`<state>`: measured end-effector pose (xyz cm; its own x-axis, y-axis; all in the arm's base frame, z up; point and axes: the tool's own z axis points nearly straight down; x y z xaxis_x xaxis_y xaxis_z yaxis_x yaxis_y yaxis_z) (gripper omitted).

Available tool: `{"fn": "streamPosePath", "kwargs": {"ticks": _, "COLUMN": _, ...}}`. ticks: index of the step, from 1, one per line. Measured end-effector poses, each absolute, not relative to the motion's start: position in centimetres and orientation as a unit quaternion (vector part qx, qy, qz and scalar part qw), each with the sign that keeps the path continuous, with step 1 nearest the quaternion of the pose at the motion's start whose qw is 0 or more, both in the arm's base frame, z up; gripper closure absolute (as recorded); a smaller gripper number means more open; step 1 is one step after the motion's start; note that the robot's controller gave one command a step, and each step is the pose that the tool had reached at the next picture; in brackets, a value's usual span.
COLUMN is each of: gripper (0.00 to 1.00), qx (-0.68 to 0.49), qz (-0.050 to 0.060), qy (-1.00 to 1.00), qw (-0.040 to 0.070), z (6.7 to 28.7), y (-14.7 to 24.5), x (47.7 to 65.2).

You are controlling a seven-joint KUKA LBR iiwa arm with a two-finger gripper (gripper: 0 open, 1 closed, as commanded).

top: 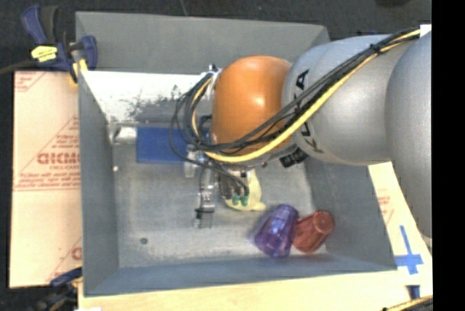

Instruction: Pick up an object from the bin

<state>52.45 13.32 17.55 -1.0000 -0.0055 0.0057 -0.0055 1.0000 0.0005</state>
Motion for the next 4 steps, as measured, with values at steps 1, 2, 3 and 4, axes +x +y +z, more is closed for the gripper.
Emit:
{"fn": "streamPosePath", "kwargs": {"ticks": 1, "gripper": 0.00, "qx": 0.000, "qz": -0.001, "qy": -1.000, "qw": -0.001, "z": 18.0, "y": 13.2, "x": 52.6}}
{"fn": "streamPosePath", "kwargs": {"ticks": 2, "gripper": 0.00, "qx": -0.068, "qz": -0.002, "qy": -0.998, "qw": -0.001, "z": 17.5, "y": 10.3, "x": 55.8}}
{"fn": "streamPosePath", "kwargs": {"ticks": 3, "gripper": 0.00, "qx": -0.077, "qz": 0.000, "qy": -0.997, "qw": 0.001, "z": 23.4, "y": 7.7, "x": 54.7}}
{"fn": "streamPosePath", "kwargs": {"ticks": 4, "gripper": 0.00, "qx": -0.104, "qz": -0.002, "qy": -0.995, "qw": -0.007, "z": 24.4, "y": 4.6, "x": 54.6}}
